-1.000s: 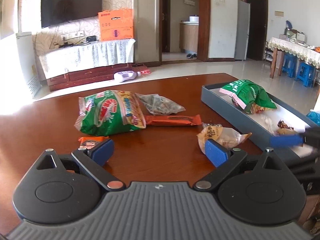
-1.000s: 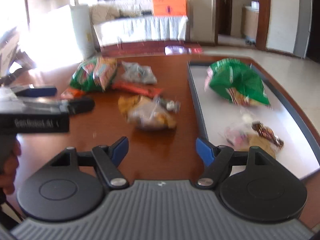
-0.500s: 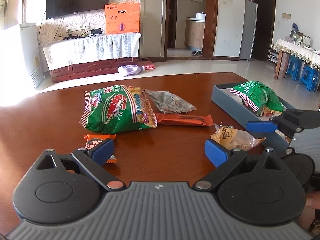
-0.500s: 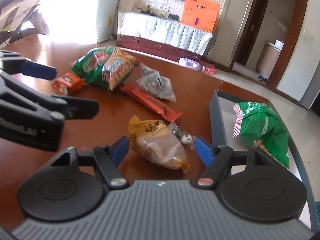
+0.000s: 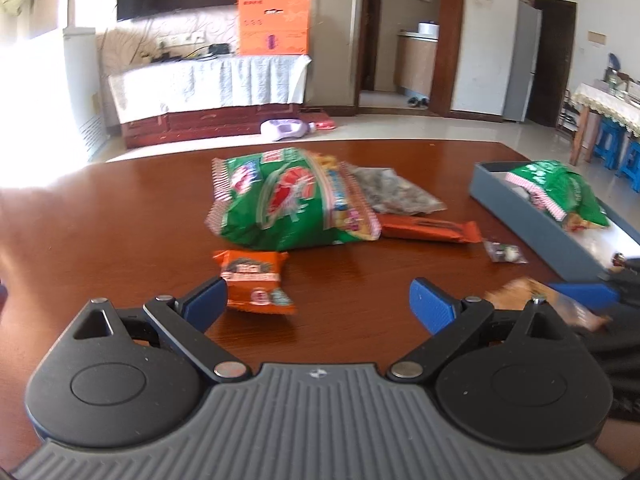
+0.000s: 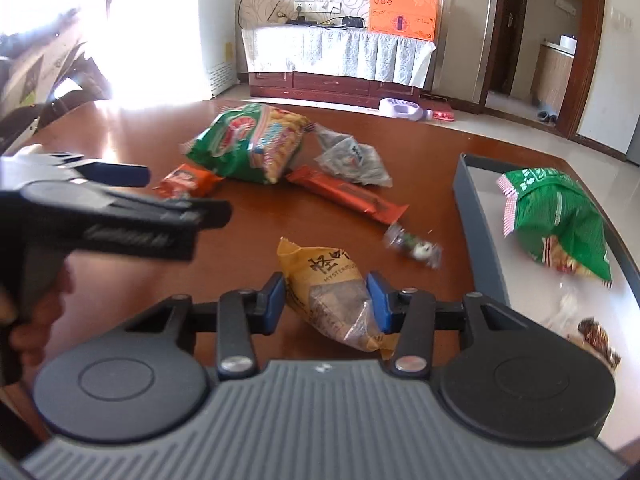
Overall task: Organize snacks
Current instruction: 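Grasp the orange biscuit packet with the left tool while the right tool grasps the beige bread bag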
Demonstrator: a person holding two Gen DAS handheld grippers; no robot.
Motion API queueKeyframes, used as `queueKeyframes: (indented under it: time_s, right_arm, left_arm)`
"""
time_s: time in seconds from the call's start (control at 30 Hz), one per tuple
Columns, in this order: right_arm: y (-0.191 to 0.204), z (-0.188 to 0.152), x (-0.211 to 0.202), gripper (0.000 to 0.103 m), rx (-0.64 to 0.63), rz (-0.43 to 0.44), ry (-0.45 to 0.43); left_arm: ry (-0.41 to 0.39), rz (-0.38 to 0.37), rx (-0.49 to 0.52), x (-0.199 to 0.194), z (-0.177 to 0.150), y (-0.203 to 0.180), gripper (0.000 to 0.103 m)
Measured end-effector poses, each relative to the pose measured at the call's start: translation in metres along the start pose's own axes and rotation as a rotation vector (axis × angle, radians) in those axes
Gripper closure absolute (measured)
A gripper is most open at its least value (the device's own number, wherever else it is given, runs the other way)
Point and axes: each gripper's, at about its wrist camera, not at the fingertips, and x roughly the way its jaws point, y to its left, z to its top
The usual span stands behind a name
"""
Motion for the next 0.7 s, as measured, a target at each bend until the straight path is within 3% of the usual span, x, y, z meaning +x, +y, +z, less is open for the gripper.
queueKeyframes:
  time_s: [0.27, 0.43, 0.5, 0.57, 0.63, 0.7]
  right_arm:
    - [-0.001, 0.0, 0.004, 0.056, 0.01, 0.021, 0.001]
    - [-0.003, 0.001, 0.006, 0.056, 0.011, 0.031, 0.0]
    - [-0.004, 0.001, 0.006, 0.056, 0.014, 0.033, 0.0]
    - [-0.005, 0.001, 0.007, 0.056, 0.015, 0.034, 0.001]
    - [-0.006, 0.003, 0.008, 0.056, 0.022, 0.033, 0.001]
    - [-0.006, 0.003, 0.008, 0.056, 0.027, 0.031, 0.0]
  left_arm:
    - [0.024, 0.02, -0.001, 0.031, 0.009, 0.014, 0.004]
    - [0.059, -0.02, 0.003, 0.049, 0.014, 0.03, 0.005]
    - [0.079, -0.029, 0.031, 0.054, 0.014, 0.034, 0.014]
    - [0.086, -0.02, 0.037, 0.055, 0.012, 0.035, 0.041]
    - [0.079, -0.032, 0.044, 0.052, 0.01, 0.032, 0.056]
    - [0.071, -0.028, 0.043, 0.049, 0.006, 0.029, 0.057]
